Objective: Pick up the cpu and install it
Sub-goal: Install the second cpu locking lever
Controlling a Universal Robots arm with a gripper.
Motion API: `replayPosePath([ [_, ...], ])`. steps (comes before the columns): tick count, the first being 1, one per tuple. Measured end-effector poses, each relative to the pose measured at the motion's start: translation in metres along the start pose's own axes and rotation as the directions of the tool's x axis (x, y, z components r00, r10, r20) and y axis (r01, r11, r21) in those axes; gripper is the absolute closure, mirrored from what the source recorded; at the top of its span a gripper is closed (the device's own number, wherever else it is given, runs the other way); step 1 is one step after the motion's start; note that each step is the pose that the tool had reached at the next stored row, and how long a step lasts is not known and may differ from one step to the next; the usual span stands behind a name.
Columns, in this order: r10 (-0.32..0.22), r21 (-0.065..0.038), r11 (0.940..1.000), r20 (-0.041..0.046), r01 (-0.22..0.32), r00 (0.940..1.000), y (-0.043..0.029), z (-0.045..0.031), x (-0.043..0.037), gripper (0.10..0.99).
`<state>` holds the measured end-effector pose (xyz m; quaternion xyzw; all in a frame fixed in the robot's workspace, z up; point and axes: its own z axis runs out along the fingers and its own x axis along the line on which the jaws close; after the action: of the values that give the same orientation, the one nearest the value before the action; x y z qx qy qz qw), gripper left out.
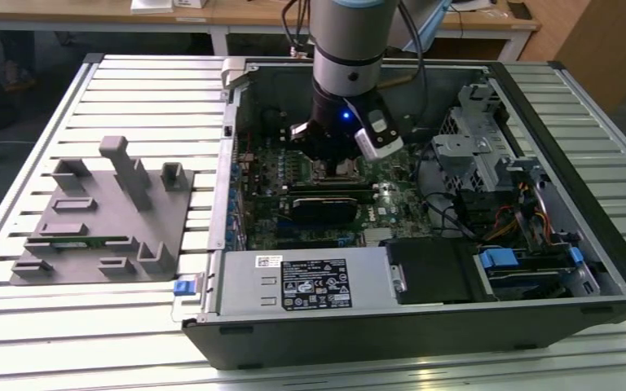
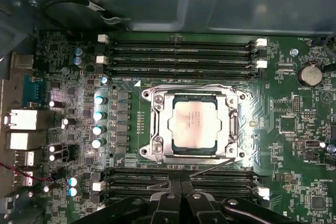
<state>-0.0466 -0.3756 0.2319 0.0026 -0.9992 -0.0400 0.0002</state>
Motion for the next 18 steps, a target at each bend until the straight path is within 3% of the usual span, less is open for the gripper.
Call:
replayPosePath([
  [18,0.000,-0.003,1.0000,0.0000,0.000,1.0000,-0.0006,0.0047,0.0024,0.980],
])
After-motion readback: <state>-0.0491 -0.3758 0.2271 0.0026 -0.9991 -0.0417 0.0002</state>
